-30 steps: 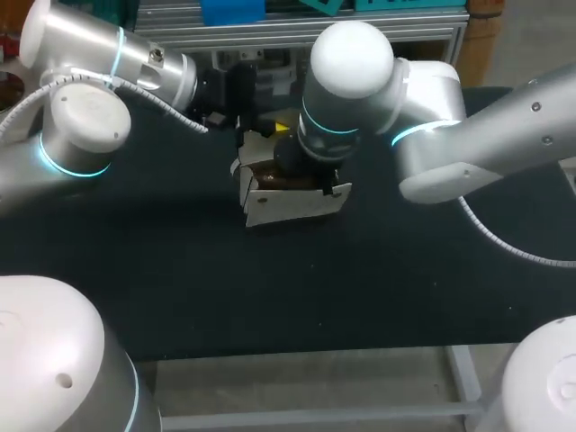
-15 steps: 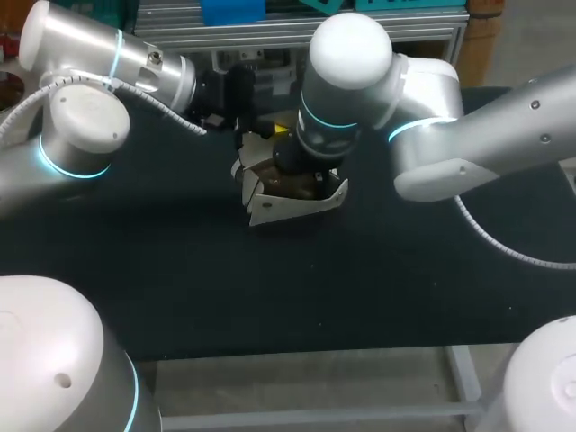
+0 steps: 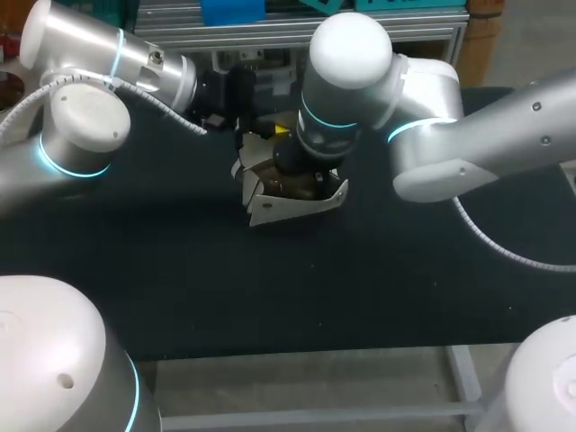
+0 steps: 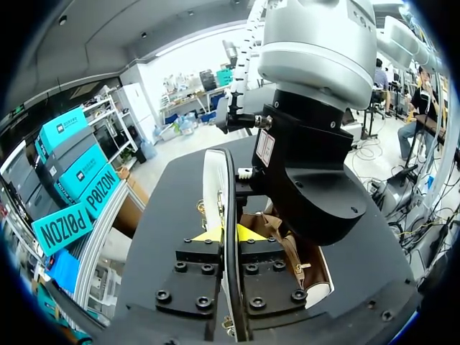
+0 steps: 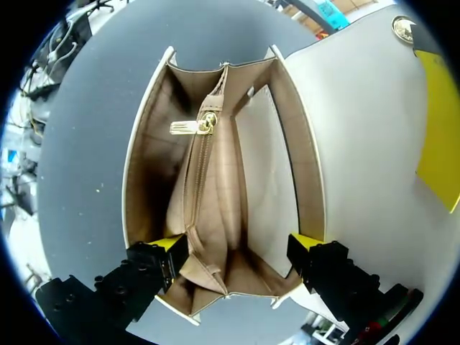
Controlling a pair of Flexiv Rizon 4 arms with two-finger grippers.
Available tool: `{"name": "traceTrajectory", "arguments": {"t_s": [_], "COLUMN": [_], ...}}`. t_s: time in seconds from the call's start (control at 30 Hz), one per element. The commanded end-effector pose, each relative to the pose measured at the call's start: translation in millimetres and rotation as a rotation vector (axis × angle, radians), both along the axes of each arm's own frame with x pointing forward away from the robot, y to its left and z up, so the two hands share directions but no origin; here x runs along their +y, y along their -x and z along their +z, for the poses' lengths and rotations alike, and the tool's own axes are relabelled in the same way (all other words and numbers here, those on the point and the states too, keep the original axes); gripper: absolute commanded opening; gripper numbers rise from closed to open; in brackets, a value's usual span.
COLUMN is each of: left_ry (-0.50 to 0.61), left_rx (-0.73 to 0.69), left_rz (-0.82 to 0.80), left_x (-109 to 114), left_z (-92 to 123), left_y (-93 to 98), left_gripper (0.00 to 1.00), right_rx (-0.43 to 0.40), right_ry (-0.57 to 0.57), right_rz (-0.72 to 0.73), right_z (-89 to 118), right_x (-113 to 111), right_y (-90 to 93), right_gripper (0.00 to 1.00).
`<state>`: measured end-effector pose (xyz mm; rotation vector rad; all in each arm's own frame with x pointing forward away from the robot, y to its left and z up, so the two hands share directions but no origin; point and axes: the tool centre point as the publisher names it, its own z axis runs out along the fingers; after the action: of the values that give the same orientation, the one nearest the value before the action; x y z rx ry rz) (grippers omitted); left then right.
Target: Pick up the bag, open it, inspect its contents, close it, and place it on the opposite side
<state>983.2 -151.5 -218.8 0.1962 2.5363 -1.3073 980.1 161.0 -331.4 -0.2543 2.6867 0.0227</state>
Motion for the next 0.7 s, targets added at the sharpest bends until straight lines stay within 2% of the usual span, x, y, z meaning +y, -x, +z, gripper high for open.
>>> {"name": "traceTrajectory", "arguments": {"t_s": [0.03,0.4,0.43,0.47,0.5,0.7], "left_ry": [0.002,-0.002,-0.002,-0.003,-0.003,-0.008], "left_rx": [-0.001,0.002,0.002,0.002,0.002,-0.002], "left_rz": [-0.004,-0.008,-0.008,-0.009,-0.010,-0.019], "left_x": [-1.8,-2.6,-2.7,-2.9,-3.2,-6.2], "left_z": [2.5,1.0,0.9,0.8,0.7,1.7], "left_y": [5.2,4.7,4.7,4.7,4.9,7.7], "left_gripper": [0.00,0.00,0.00,0.00,0.00,0.00], "right_rx": [0.002,-0.016,-0.020,-0.031,-0.039,-0.099], "right_ry": [0.005,-0.002,-0.003,-0.003,-0.004,-0.034], "right_rz": [-0.003,-0.002,-0.001,-0.003,-0.002,-0.010], "right_z": [-5.4,-2.4,-1.7,-0.5,1.2,16.0], "right_x": [1.7,0.8,0.6,0.6,0.5,-2.5], "right_y": [-6.7,-5.6,-5.3,-4.6,-3.8,2.8], "right_gripper": [1.00,1.00,0.85,0.32,0.00,0.00]}}
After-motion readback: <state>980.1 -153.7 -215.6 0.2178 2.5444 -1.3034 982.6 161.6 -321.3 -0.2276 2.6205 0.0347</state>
